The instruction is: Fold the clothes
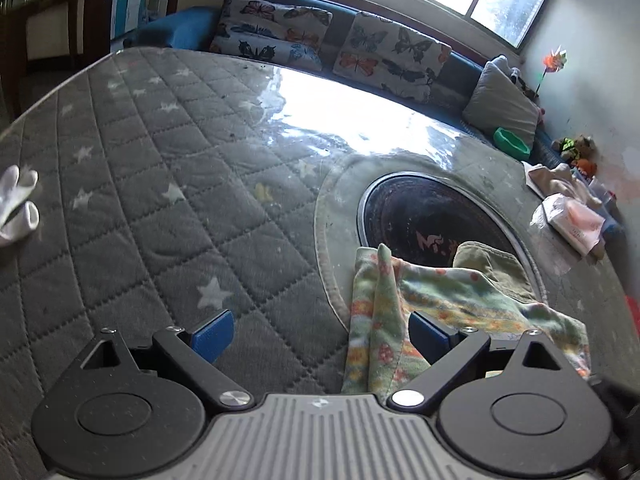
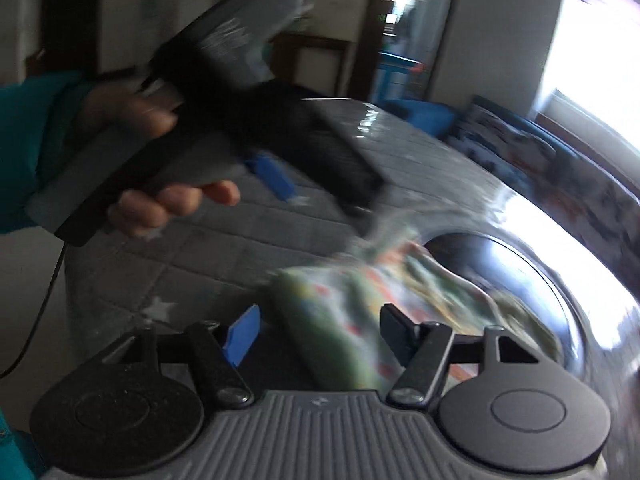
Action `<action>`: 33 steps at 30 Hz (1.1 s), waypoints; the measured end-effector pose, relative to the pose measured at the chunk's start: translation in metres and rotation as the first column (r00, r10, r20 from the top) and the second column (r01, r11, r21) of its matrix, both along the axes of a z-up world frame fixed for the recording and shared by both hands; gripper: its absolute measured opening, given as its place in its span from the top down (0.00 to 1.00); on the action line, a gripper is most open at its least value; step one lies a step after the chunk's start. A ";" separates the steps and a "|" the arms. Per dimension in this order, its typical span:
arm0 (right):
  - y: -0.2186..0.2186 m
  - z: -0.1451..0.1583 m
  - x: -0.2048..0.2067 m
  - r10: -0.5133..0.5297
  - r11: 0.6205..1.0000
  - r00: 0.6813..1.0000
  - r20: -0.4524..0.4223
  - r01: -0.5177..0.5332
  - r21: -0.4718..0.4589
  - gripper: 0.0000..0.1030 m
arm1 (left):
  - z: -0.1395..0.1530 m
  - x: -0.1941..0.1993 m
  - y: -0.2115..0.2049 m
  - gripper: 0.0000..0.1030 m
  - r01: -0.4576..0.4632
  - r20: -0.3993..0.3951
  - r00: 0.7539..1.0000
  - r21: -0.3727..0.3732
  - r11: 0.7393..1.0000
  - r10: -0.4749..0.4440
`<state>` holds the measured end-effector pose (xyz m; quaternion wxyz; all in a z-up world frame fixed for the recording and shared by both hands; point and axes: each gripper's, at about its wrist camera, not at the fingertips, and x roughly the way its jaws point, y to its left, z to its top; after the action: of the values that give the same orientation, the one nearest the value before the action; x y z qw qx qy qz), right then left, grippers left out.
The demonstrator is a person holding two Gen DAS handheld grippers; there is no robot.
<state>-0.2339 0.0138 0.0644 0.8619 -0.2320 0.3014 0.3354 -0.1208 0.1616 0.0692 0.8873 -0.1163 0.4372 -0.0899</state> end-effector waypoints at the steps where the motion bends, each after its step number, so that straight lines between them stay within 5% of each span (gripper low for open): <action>1: 0.008 -0.004 0.001 0.007 1.000 1.000 0.002 -0.007 -0.018 0.40 | -0.001 0.000 0.001 0.07 -0.005 -0.006 1.000 -0.002 1.000 0.005; 7: 0.029 -0.021 0.014 -0.043 0.997 0.999 0.002 0.043 -0.065 0.60 | -0.006 0.005 0.011 0.01 -0.035 -0.048 0.998 -0.049 0.998 0.033; 13: 0.006 -0.005 0.024 -0.087 0.992 0.994 -0.061 0.091 0.083 0.88 | -0.011 0.010 0.016 0.00 -0.055 -0.100 0.994 -0.180 0.982 0.037; 26: -0.050 0.026 0.022 -0.135 0.935 0.986 -0.099 0.160 0.317 0.91 | -0.018 0.024 -0.020 0.05 -0.058 -0.209 0.977 -0.420 0.906 -0.034; 29: -0.062 0.032 0.018 -0.124 0.927 0.987 -0.099 0.151 0.344 0.91 | -0.023 0.028 -0.030 0.25 -0.033 -0.228 0.970 -0.454 0.890 -0.080; 33: -0.070 0.032 0.014 -0.100 0.930 0.991 -0.090 0.125 0.346 0.91 | -0.039 0.029 -0.038 0.69 -0.035 -0.266 0.958 -0.489 0.872 -0.111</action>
<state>-0.2202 -0.0564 0.0968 0.8960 -0.0452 0.2798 0.3419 -0.0921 0.1240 0.0305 0.7545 -0.3395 0.5259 -0.1972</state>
